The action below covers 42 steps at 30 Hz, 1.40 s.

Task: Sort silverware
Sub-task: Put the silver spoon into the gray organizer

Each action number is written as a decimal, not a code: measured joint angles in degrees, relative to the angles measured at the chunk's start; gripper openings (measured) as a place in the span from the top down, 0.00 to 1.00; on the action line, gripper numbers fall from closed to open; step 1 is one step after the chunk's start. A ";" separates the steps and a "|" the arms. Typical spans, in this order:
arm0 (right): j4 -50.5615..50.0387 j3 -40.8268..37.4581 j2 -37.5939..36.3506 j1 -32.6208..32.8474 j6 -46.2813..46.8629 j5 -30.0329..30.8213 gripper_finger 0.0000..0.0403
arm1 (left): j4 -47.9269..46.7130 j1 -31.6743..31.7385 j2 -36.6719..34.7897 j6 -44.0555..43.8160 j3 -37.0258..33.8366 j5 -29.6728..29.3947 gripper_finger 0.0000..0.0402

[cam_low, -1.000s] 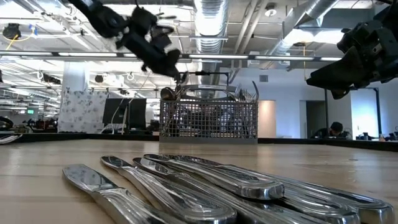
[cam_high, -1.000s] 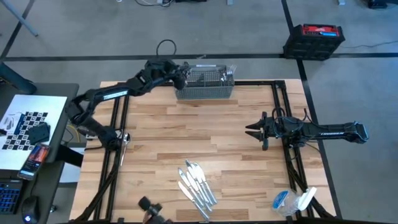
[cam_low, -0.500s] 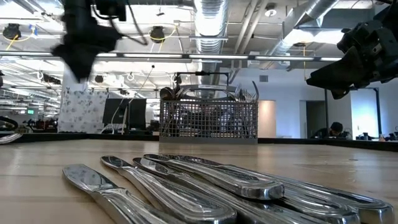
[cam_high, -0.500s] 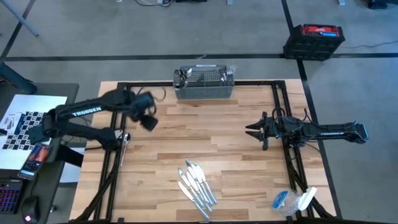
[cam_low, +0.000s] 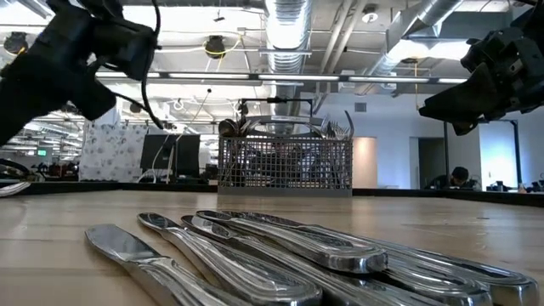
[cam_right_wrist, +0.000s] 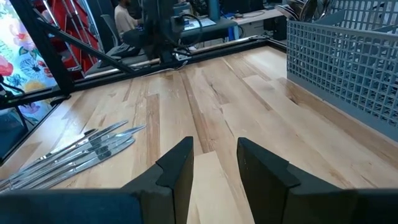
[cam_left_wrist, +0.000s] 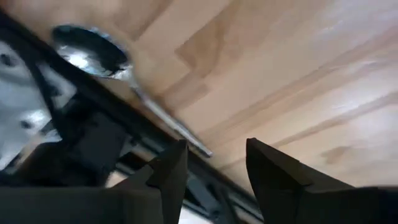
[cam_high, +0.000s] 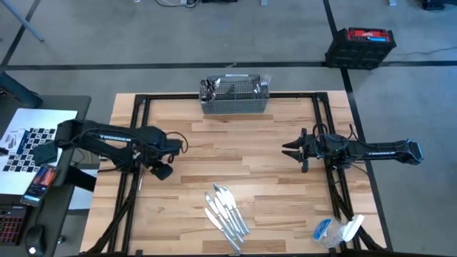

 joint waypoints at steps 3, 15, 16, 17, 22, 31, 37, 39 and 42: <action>-0.07 0.02 0.26 -0.02 0.03 -0.02 0.72 | 0.92 -0.33 4.33 1.46 -0.20 0.15 0.68; -0.29 0.02 0.33 -0.01 0.04 -0.04 0.72 | 3.73 4.73 23.04 14.70 -0.16 -3.77 0.72; -0.31 0.02 0.35 0.00 0.04 -0.06 0.72 | 3.94 5.87 23.81 16.00 -0.16 -5.02 0.72; -0.31 0.02 0.35 0.00 0.04 -0.07 0.72 | 4.14 6.99 24.51 17.00 -0.14 -6.00 0.72; -0.02 0.00 0.33 0.00 0.04 -0.04 0.72 | 4.44 12.90 26.15 21.20 -0.12 -8.90 0.72; 0.34 -0.02 0.35 0.00 0.01 0.02 0.72 | 10.52 18.54 26.01 28.16 -2.53 -6.88 0.72; 0.37 -0.02 0.35 -0.01 0.02 0.04 0.72 | 12.20 19.28 26.13 29.19 -1.33 -4.39 0.72; 0.39 -0.02 0.33 0.00 0.03 0.04 0.72 | 12.84 19.23 26.13 29.18 0.33 -4.06 0.72; 0.39 -0.02 0.33 0.00 0.01 0.02 0.72 | 14.35 19.15 26.08 29.19 3.80 -3.93 0.72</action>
